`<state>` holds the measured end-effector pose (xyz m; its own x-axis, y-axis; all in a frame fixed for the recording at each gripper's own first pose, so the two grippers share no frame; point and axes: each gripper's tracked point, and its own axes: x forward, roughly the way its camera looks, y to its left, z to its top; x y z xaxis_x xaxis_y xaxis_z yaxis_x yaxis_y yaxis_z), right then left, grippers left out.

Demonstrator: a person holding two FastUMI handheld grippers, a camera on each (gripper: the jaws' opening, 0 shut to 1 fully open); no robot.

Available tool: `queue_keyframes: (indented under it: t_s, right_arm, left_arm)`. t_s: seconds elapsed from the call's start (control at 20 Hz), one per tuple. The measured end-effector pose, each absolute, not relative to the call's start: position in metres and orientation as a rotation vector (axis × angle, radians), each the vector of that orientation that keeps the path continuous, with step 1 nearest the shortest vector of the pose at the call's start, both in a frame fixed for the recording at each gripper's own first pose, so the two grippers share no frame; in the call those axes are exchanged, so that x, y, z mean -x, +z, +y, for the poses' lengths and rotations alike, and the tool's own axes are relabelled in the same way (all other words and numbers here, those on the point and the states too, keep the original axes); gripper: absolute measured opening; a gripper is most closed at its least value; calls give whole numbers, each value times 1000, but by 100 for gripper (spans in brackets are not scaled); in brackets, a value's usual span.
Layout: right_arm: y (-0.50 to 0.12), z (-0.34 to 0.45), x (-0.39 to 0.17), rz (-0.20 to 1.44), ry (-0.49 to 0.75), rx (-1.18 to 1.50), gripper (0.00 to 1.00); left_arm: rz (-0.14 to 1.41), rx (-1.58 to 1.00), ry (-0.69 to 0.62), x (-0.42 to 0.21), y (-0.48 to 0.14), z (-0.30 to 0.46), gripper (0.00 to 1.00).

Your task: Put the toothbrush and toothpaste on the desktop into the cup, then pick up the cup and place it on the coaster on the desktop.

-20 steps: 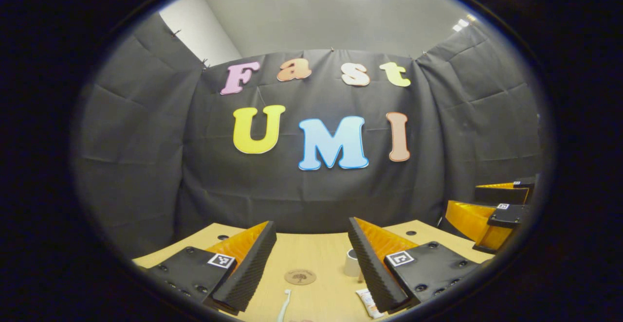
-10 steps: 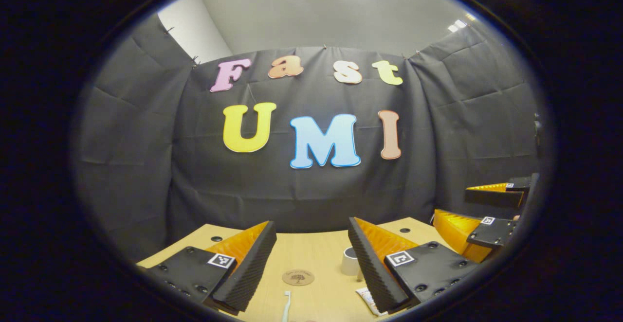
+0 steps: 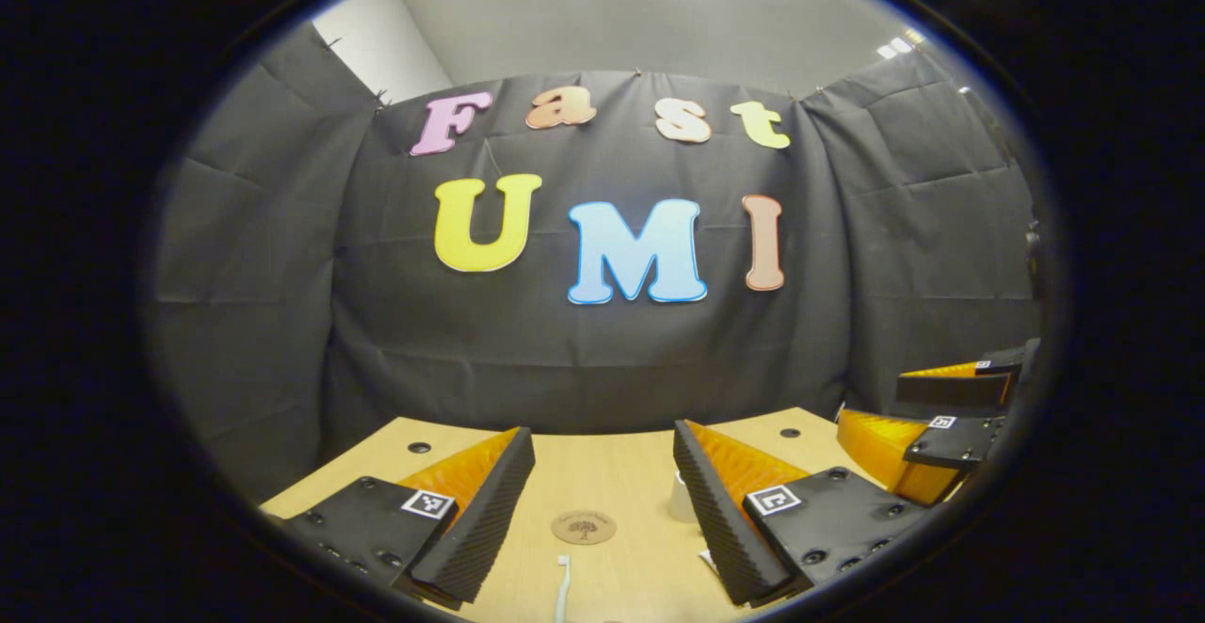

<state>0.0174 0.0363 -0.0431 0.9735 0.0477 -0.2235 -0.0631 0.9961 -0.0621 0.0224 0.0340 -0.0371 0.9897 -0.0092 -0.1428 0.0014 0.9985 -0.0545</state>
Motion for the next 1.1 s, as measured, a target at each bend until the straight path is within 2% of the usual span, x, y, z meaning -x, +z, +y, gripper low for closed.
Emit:
queue_keyframes:
  t_s: [0.3,0.9,0.95,1.05,1.1]
  right_arm:
    - [-80,52,-29,368,107,46,92]
    - [-173,71,-38,743,148,2,93]
    - [-178,71,-37,762,147,0,89]
    - [-184,71,-39,797,152,0,95]
    - [-187,72,-39,819,154,-1,92]
  left_arm:
    - [250,51,-16,-35,-72,40,98]
    - [650,73,-2,-38,-187,54,97]
    - [672,74,-1,-37,-195,56,97]
    - [715,76,0,-35,-212,57,97]
    - [741,73,3,-34,-216,57,97]
